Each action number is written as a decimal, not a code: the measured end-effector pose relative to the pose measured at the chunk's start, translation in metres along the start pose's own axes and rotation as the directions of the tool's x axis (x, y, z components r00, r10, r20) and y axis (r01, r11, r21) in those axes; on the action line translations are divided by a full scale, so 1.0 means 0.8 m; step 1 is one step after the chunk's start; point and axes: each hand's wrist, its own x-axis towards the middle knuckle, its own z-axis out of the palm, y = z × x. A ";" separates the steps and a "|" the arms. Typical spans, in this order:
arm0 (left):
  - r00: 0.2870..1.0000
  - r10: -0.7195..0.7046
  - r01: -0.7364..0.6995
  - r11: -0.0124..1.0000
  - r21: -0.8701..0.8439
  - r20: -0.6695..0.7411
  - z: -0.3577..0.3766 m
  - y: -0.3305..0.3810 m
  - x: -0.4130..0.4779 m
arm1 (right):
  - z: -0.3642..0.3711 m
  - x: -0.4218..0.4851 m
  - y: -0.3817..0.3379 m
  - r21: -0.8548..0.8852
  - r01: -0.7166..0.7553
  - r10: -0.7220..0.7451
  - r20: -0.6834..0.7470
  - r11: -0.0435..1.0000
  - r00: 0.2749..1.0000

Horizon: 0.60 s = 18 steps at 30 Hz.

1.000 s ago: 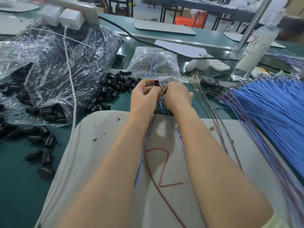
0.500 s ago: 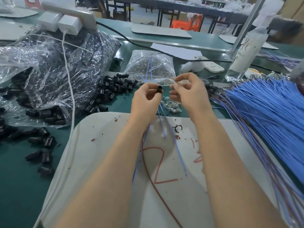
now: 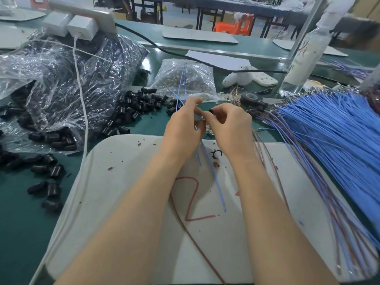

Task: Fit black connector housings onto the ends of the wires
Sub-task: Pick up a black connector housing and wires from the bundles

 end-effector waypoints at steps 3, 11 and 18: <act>0.998 0.029 -0.014 0.964 0.264 -0.055 0.001 0.003 -0.002 | 0.002 -0.001 -0.002 -0.032 0.031 -0.032 -0.031 0.999 0.999; 0.993 -0.034 0.057 0.975 0.216 -0.110 0.001 0.011 -0.004 | 0.005 -0.006 -0.012 -0.034 0.088 -0.086 0.058 0.996 0.995; 0.995 -0.006 0.027 0.976 0.215 -0.100 0.000 0.005 -0.002 | -0.007 -0.004 -0.012 -0.043 0.079 -0.071 0.160 0.996 0.985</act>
